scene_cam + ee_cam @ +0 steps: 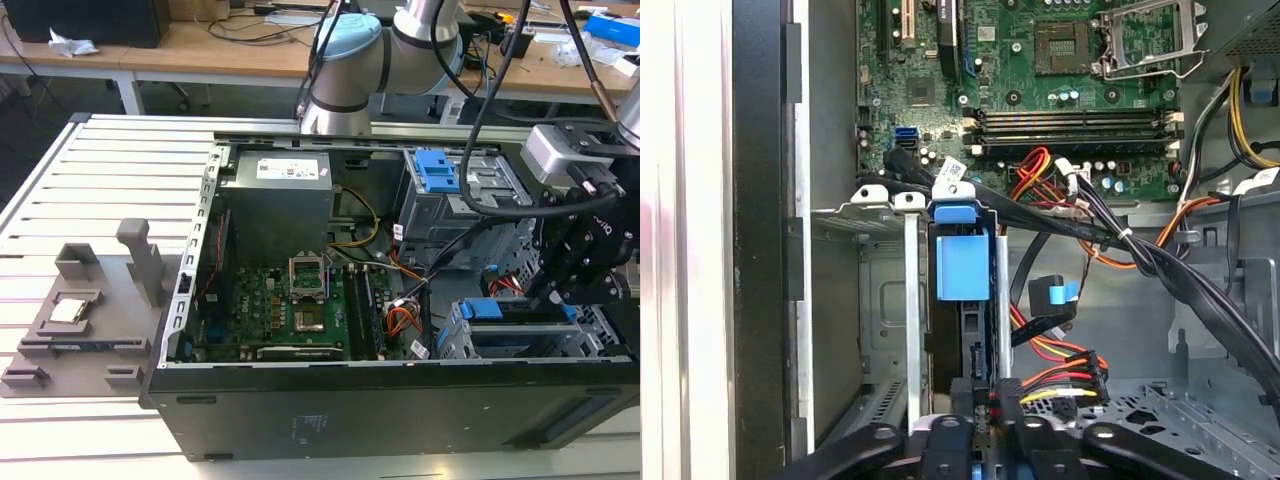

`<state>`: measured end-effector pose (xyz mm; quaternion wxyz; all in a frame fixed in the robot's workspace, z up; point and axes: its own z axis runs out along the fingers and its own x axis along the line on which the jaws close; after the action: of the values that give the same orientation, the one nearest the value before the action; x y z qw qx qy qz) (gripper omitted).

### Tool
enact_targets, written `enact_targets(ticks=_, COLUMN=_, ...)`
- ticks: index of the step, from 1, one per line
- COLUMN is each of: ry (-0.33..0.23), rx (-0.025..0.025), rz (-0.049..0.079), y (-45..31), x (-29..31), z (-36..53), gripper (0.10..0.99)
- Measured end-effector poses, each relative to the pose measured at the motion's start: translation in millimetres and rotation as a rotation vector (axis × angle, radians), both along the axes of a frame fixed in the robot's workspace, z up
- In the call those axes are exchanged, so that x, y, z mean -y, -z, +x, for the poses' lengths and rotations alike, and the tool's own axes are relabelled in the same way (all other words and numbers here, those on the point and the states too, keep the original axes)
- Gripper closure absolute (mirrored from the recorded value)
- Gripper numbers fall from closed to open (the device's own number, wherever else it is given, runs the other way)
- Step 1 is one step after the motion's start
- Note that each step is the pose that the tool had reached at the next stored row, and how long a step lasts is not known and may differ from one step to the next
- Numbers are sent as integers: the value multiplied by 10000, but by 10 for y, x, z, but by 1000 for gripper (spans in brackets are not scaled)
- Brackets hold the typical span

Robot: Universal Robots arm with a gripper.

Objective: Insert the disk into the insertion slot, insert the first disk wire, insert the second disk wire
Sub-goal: 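Insert the first disk wire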

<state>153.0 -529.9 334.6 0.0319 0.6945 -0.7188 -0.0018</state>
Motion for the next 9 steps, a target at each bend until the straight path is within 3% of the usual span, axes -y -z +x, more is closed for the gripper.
enact_targets(ticks=2, ry=0, rx=1, rz=-11, y=-9, x=1, z=0, gripper=847)
enact_targets(ticks=9, ry=-1, rx=1, rz=-8, y=-185, x=1, z=1, gripper=847)
